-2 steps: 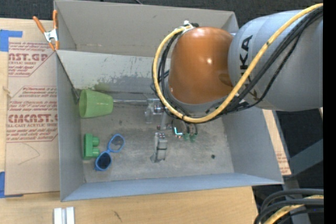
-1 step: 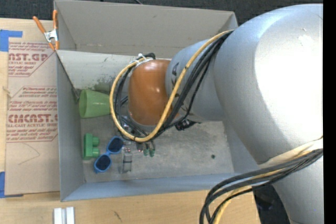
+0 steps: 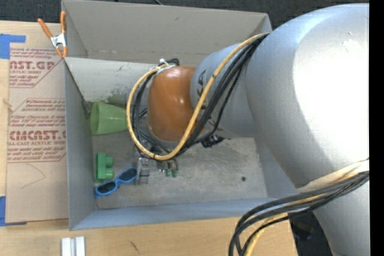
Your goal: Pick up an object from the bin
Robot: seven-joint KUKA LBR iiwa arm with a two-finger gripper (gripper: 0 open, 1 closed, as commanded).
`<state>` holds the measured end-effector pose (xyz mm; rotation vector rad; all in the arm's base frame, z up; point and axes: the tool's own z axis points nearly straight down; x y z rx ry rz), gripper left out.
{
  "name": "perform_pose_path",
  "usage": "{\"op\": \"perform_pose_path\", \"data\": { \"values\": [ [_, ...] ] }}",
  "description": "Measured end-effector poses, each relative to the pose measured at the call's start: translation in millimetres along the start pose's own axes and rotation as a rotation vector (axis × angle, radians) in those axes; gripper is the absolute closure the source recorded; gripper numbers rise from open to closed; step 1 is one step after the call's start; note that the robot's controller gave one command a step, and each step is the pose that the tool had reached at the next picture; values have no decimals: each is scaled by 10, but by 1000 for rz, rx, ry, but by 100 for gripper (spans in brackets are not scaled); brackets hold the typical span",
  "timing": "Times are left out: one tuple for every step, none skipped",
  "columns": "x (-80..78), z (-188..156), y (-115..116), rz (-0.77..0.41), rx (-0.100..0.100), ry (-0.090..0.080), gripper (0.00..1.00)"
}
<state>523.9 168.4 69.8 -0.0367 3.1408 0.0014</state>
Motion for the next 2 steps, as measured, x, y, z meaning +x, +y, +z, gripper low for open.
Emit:
{"op": "perform_pose_path", "data": {
  "values": [
    [-27, -1035, 521, 37, -3, -8, 100],
    [-86, -1957, 603, 32, -4, -9, 100]
  ]
}}
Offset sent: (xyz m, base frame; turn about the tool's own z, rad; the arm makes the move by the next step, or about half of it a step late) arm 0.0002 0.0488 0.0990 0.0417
